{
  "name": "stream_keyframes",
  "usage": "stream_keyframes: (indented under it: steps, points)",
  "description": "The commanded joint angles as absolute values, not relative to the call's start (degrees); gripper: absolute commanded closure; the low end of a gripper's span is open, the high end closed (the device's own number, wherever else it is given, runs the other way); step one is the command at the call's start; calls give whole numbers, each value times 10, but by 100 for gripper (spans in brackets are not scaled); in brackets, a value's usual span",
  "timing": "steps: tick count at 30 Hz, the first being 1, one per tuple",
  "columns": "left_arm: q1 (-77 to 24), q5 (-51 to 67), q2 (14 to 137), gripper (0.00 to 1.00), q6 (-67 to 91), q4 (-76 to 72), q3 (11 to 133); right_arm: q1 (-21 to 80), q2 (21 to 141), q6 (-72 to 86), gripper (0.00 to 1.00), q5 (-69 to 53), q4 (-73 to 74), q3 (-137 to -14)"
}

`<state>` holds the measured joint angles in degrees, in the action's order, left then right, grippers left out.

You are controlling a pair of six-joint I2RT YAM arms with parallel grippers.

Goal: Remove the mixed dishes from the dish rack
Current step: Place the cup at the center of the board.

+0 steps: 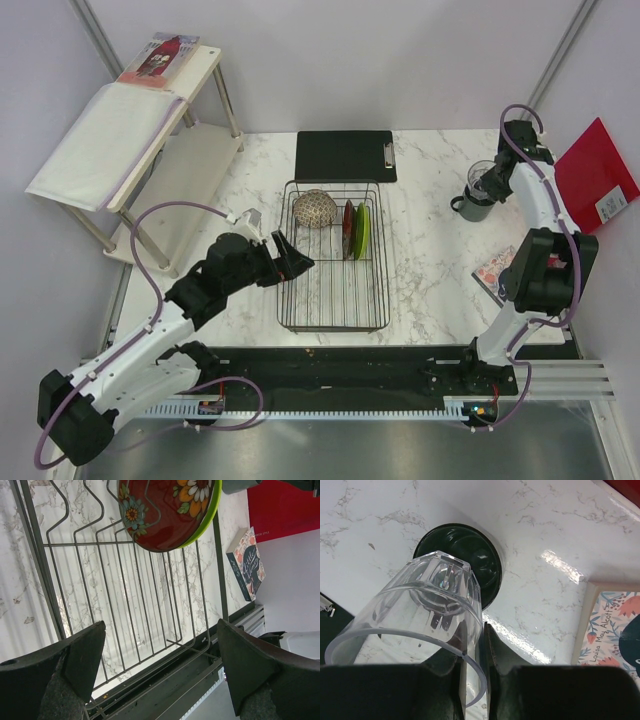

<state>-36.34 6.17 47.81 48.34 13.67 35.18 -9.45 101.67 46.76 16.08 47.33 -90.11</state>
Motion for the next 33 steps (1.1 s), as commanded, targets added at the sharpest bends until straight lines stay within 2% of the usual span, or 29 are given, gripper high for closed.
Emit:
stream_keyframes:
  steps: [1, 3, 4, 7, 10, 18, 25, 30, 33]
  points:
    - [-362, 58, 481, 2, 468, 139, 352, -98, 1034, 479, 100, 143, 434, -897]
    - [-362, 55, 482, 2, 468, 140, 351, -98, 1041, 476, 93, 133, 426, -890]
    - [-362, 56, 482, 2, 468, 139, 352, -97, 1042, 473, 84, 129, 418, -883]
    - [-362, 65, 489, 2, 466, 141, 356, -97, 1041, 469, 70, 118, 398, -867]
    - [-362, 62, 491, 2, 465, 144, 357, -97, 1034, 468, 63, 113, 385, -858]
    - [-362, 57, 499, 2, 465, 145, 359, -97, 996, 477, 53, 91, 368, -867]
    - [-362, 42, 509, 2, 460, 145, 366, -68, 874, 500, 47, -25, 248, -821]
    - [-362, 36, 538, 2, 456, 151, 393, 42, 757, 463, 35, -79, 105, -716]
    - [-365, 32, 559, 3, 442, 154, 415, 118, 720, 427, 32, -92, 59, -653]
